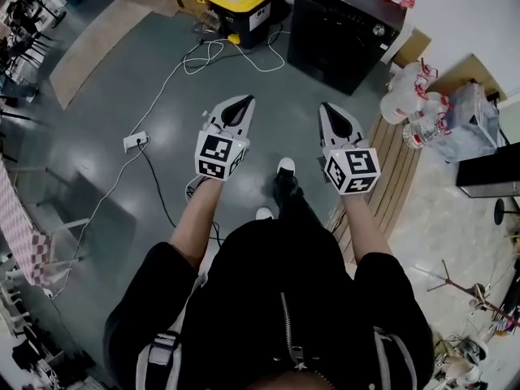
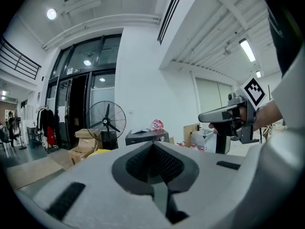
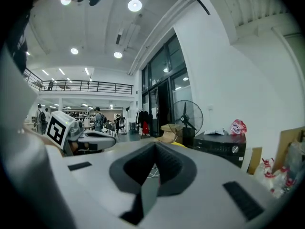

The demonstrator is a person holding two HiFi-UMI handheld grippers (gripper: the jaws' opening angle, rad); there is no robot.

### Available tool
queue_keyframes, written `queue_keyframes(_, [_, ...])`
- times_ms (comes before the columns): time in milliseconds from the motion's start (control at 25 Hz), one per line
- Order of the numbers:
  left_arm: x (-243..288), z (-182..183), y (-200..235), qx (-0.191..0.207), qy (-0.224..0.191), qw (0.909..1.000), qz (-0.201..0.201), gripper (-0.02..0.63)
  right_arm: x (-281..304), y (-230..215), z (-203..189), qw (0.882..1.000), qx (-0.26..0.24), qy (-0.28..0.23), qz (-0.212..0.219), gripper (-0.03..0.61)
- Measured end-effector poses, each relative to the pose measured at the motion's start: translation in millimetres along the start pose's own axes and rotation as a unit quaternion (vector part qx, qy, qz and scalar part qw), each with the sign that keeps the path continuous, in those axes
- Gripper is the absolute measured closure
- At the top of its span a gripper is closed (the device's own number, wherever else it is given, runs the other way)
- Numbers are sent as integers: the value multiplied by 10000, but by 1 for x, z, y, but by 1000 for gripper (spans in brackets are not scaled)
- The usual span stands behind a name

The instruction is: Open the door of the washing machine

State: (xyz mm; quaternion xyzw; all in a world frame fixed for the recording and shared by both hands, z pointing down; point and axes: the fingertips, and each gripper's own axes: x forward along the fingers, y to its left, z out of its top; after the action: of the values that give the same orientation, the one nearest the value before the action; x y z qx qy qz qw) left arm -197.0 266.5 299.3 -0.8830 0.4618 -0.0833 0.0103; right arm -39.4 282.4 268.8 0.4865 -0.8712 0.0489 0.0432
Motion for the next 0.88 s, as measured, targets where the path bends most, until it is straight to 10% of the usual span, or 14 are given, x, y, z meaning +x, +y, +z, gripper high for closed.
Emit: queue_keyframes(880, [258, 14, 117, 90, 201, 9996, -149, 614, 212, -187, 25, 9998, -4, -53, -178, 575])
